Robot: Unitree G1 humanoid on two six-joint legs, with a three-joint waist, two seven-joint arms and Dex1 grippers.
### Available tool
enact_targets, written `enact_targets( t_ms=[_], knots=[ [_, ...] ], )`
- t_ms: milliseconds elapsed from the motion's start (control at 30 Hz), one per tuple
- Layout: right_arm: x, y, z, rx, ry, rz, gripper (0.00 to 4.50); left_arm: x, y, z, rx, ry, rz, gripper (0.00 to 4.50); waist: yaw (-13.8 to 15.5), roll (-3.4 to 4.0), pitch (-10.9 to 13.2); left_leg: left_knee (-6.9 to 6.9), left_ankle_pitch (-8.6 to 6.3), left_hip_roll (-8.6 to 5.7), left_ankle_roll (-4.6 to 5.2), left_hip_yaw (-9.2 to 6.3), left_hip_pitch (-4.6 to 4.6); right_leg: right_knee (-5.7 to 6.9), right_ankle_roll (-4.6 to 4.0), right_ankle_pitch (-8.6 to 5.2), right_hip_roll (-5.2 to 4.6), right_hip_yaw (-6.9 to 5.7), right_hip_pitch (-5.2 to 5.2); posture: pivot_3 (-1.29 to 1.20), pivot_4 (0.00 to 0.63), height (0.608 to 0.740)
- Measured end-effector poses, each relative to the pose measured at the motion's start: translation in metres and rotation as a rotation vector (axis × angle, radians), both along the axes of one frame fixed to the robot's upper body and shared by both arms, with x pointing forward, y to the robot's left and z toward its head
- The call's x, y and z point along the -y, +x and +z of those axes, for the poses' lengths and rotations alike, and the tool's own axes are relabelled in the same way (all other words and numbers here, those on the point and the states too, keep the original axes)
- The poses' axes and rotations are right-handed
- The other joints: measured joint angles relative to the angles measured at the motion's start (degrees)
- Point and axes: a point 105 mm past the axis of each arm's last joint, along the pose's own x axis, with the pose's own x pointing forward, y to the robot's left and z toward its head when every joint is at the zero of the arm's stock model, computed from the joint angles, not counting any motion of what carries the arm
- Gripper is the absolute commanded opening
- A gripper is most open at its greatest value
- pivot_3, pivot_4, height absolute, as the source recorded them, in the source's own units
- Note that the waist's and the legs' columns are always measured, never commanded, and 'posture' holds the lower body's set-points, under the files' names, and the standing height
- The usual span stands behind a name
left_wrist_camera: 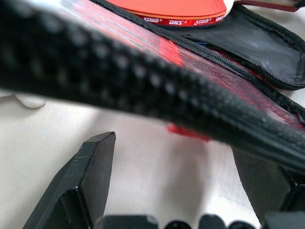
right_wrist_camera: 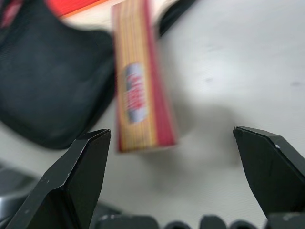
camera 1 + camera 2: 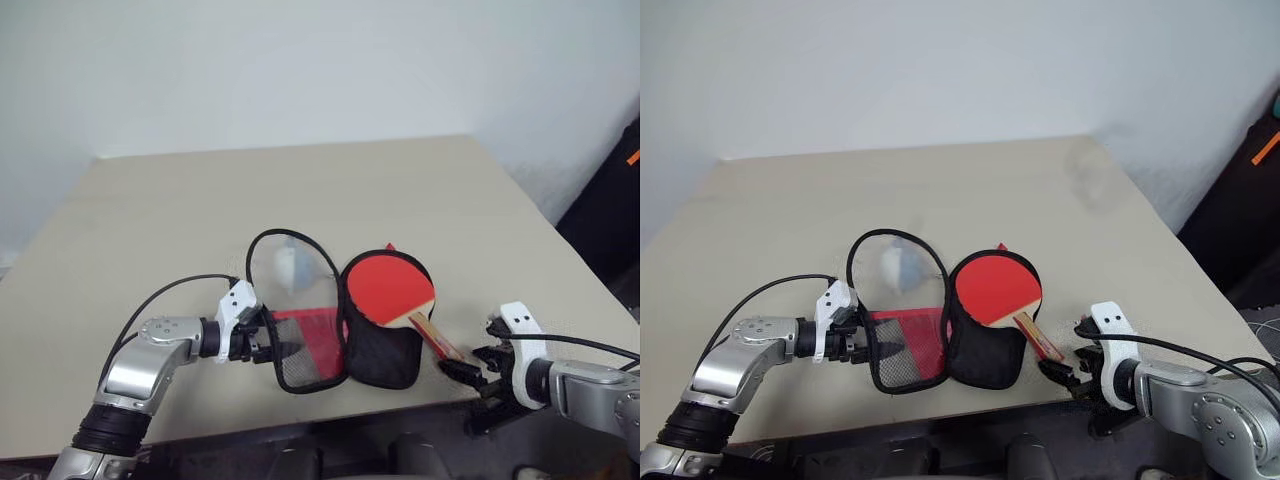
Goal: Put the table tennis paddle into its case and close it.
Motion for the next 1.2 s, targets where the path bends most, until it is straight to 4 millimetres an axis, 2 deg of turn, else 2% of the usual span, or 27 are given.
enact_targets(
  t_ms=[267, 533, 667, 767, 900, 1033, 1200],
  knots=[
    [-0.029, -0.004, 0.002, 0.056, 0.073, 0.060, 4.47, -0.001, -0.002, -0.003, -0.004, -0.004, -0.001, 3.96, 0.1, -0.04, 0.0, 0.05, 0.00, 0.00, 0.00, 0.01, -0.04, 0.00, 0.01, 0.01, 0.00, 0.01, 0.00, 0.00, 0.000, 0.740],
    [-0.043, -0.016, 0.022, 0.092, 0.130, 0.205, 4.47, -0.003, -0.003, -0.005, -0.011, -0.009, -0.008, 3.96, 0.1, -0.06, 0.0, 0.05, 0.00, 0.00, 0.00, -0.01, 0.00, 0.01, 0.00, 0.01, 0.00, 0.00, 0.02, 0.00, 0.000, 0.740],
    [-0.061, -0.027, 0.033, 0.065, 0.267, 0.318, 4.47, -0.003, -0.002, -0.005, -0.011, -0.010, -0.010, 3.96, 0.1, -0.09, 0.0, 0.06, 0.00, 0.00, 0.00, -0.02, 0.00, 0.01, 0.01, 0.01, 0.00, 0.00, 0.04, 0.00, 0.000, 0.740],
    [-0.068, -0.035, 0.033, 0.007, 0.329, 0.368, 4.47, -0.003, -0.002, -0.005, -0.010, -0.009, -0.011, 3.96, 0.1, -0.10, 0.0, 0.08, 0.00, 0.00, 0.00, -0.01, 0.00, 0.01, 0.00, 0.01, 0.00, 0.00, 0.06, 0.00, 0.000, 0.740],
    [-0.062, -0.030, 0.032, -0.012, 0.330, 0.342, 4.47, -0.003, -0.002, -0.005, -0.009, -0.009, -0.009, 3.96, 0.1, -0.11, 0.0, 0.10, 0.00, 0.00, 0.00, 0.00, 0.00, 0.01, 0.00, 0.01, 0.00, 0.00, 0.06, 0.00, 0.000, 0.740],
    [-0.035, -0.016, 0.037, 0.016, 0.286, 0.252, 4.47, -0.003, -0.002, -0.005, -0.010, -0.008, -0.009, 3.96, 0.2, -0.14, 0.0, 0.11, 0.00, 0.00, 0.00, 0.00, 0.00, 0.01, 0.00, 0.01, 0.00, -0.01, 0.06, 0.00, 0.000, 0.740],
    [-0.025, -0.021, 0.030, -0.020, 0.285, 0.229, 4.47, -0.003, -0.002, -0.006, -0.010, -0.007, -0.008, 3.96, 0.1, -0.15, 0.0, 0.12, 0.00, 0.00, 0.00, 0.01, 0.00, 0.01, 0.00, 0.01, 0.00, 0.00, 0.08, 0.00, 0.000, 0.740]
  ],
)
